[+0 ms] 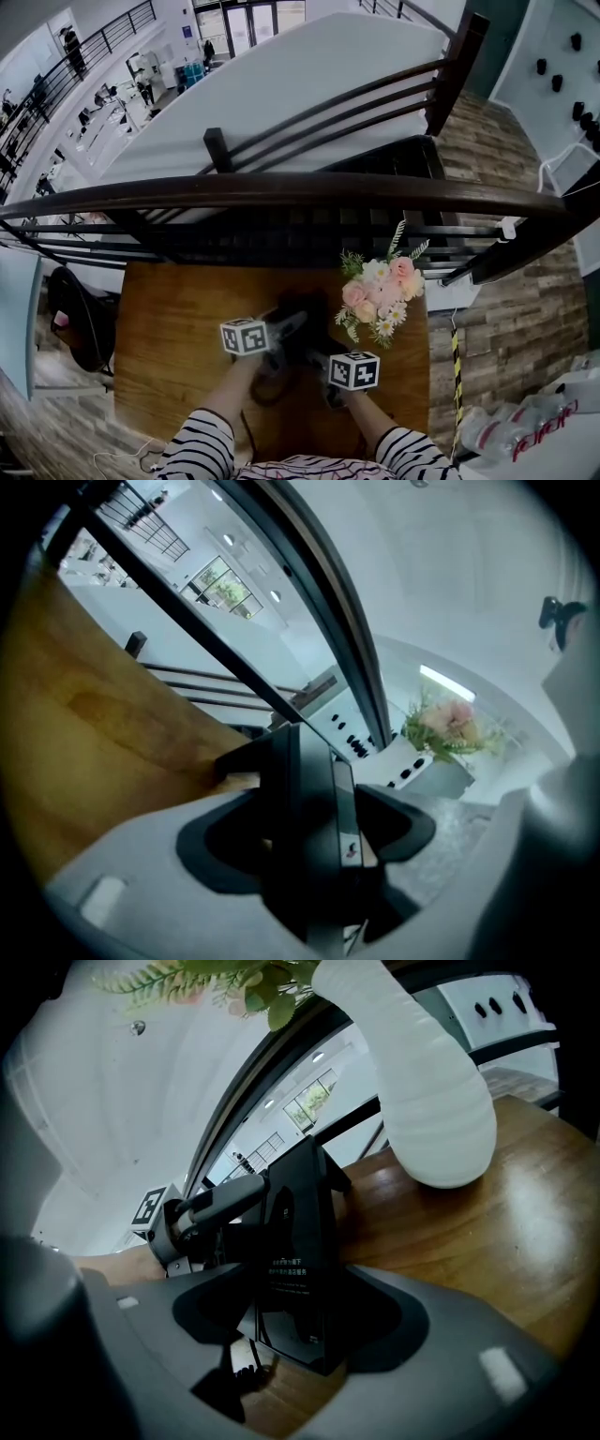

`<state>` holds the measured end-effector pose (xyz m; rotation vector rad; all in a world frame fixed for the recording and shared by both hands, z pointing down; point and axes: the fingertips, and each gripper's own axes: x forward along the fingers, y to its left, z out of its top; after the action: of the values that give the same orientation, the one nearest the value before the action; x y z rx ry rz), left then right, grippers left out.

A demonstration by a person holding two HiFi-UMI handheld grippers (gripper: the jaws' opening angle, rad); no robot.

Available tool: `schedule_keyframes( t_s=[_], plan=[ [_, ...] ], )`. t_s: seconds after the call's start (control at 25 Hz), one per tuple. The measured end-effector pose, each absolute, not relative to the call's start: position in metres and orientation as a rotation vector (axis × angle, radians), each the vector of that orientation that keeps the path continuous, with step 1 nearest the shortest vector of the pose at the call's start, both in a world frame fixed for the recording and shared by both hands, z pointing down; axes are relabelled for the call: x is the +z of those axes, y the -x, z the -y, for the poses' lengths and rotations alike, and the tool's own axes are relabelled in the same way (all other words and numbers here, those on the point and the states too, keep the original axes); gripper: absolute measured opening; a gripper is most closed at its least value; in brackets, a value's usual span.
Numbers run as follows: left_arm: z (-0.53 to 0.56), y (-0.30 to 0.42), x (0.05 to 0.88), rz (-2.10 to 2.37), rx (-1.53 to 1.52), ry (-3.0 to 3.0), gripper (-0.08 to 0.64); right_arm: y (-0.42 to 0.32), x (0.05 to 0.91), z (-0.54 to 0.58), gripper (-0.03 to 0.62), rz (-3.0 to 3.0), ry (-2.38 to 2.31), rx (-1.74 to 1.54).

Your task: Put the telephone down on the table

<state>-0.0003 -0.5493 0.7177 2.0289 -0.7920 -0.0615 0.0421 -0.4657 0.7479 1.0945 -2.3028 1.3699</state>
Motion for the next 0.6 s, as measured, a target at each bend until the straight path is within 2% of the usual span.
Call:
schedule_keyframes(
  t_s=[0.6],
  plan=[
    [0.515,0.04,0.679,0.965,-0.025,-2.071,0.357,-0.063,0.713,0.433,0.307,2.307,-1.228,1.315]
  ],
)
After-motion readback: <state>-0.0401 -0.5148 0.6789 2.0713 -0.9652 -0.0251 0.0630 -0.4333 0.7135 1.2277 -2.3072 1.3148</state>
